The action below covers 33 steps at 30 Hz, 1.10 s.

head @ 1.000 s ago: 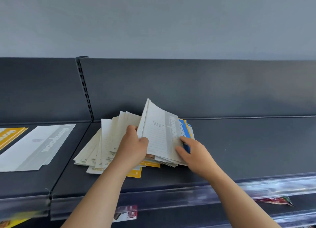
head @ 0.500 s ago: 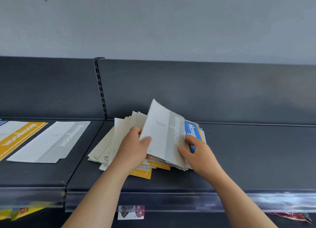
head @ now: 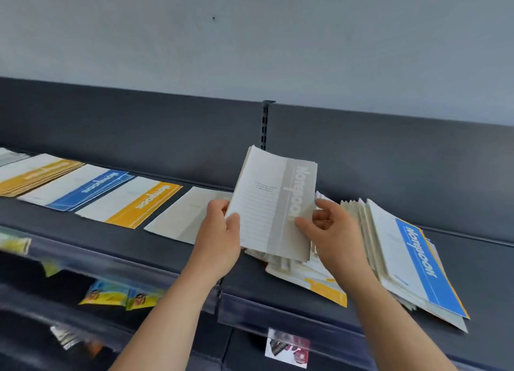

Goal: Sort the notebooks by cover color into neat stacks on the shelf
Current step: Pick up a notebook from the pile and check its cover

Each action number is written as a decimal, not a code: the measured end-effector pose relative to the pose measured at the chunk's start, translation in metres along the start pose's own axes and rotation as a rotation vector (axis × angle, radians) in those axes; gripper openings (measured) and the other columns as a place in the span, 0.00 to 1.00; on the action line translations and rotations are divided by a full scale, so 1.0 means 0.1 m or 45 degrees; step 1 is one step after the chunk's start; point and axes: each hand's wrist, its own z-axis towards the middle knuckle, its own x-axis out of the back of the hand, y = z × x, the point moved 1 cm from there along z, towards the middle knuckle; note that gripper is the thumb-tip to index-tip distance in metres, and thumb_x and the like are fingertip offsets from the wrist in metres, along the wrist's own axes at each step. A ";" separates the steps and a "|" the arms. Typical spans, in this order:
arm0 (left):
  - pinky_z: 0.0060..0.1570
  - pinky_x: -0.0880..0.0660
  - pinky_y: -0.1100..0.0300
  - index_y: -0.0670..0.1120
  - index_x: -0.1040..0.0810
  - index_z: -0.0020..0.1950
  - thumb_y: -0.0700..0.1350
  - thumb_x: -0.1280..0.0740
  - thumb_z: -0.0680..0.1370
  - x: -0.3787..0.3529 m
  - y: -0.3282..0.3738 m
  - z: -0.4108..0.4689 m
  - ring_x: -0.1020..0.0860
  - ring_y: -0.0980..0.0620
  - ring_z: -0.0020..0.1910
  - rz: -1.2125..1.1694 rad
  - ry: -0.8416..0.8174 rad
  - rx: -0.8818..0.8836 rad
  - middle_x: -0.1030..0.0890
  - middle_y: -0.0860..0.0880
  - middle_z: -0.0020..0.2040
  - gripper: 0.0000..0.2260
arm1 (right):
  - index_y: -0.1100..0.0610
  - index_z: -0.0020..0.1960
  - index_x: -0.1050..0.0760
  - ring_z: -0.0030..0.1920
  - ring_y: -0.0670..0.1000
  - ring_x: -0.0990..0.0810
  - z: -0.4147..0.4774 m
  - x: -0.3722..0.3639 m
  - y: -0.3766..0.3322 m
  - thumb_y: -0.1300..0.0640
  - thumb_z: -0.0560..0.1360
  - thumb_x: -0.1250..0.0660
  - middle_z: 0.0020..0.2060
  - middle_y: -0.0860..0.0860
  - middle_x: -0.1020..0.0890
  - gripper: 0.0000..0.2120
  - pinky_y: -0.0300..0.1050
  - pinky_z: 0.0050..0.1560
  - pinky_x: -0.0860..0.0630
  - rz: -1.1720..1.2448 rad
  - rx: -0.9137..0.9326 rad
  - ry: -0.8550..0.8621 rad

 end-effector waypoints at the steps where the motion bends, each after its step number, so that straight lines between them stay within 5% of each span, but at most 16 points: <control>1: 0.43 0.21 0.59 0.48 0.35 0.62 0.44 0.46 0.83 0.15 -0.06 0.02 0.24 0.54 0.52 -0.006 0.027 0.000 0.25 0.52 0.57 0.08 | 0.47 0.52 0.26 0.41 0.43 0.20 0.01 -0.15 -0.02 0.56 0.72 0.28 0.41 0.45 0.19 0.11 0.34 0.34 0.28 0.014 -0.035 -0.006; 7: 0.47 0.20 0.51 0.49 0.33 0.59 0.44 0.46 0.82 1.10 -0.53 0.21 0.22 0.54 0.49 0.008 0.044 0.086 0.23 0.54 0.54 0.07 | 0.55 0.47 0.22 0.40 0.45 0.18 0.02 -1.22 -0.23 0.58 0.70 0.26 0.39 0.47 0.17 0.08 0.32 0.34 0.25 0.030 -0.080 -0.096; 10: 0.45 0.21 0.61 0.49 0.31 0.58 0.42 0.46 0.82 1.63 -0.78 0.30 0.22 0.57 0.50 0.020 0.061 0.100 0.22 0.53 0.55 0.07 | 0.53 0.46 0.22 0.39 0.42 0.19 -0.01 -1.78 -0.38 0.58 0.71 0.27 0.40 0.45 0.17 0.06 0.31 0.35 0.26 0.003 -0.072 -0.139; 16: 0.49 0.21 0.58 0.51 0.29 0.56 0.40 0.42 0.81 2.68 -1.22 0.46 0.21 0.58 0.50 0.078 0.075 0.119 0.20 0.56 0.53 0.08 | 0.55 0.50 0.22 0.43 0.48 0.18 -0.12 -2.88 -0.69 0.59 0.72 0.30 0.41 0.48 0.17 0.07 0.45 0.45 0.21 -0.013 -0.078 -0.153; 27: 0.35 0.28 0.75 0.50 0.28 0.61 0.36 0.37 0.78 3.93 -1.95 0.85 0.24 0.64 0.47 0.129 0.231 0.131 0.21 0.55 0.53 0.13 | 0.52 0.51 0.25 0.43 0.42 0.21 -0.09 -4.43 -1.05 0.57 0.75 0.34 0.44 0.45 0.19 0.06 0.34 0.35 0.27 -0.069 -0.020 -0.264; 33: 0.39 0.29 0.72 0.49 0.28 0.62 0.38 0.38 0.79 4.36 -2.35 1.33 0.23 0.59 0.51 0.188 0.286 0.168 0.21 0.54 0.54 0.13 | 0.51 0.51 0.25 0.43 0.41 0.23 0.19 -5.15 -1.11 0.57 0.75 0.34 0.41 0.39 0.23 0.05 0.31 0.36 0.29 -0.069 0.010 -0.318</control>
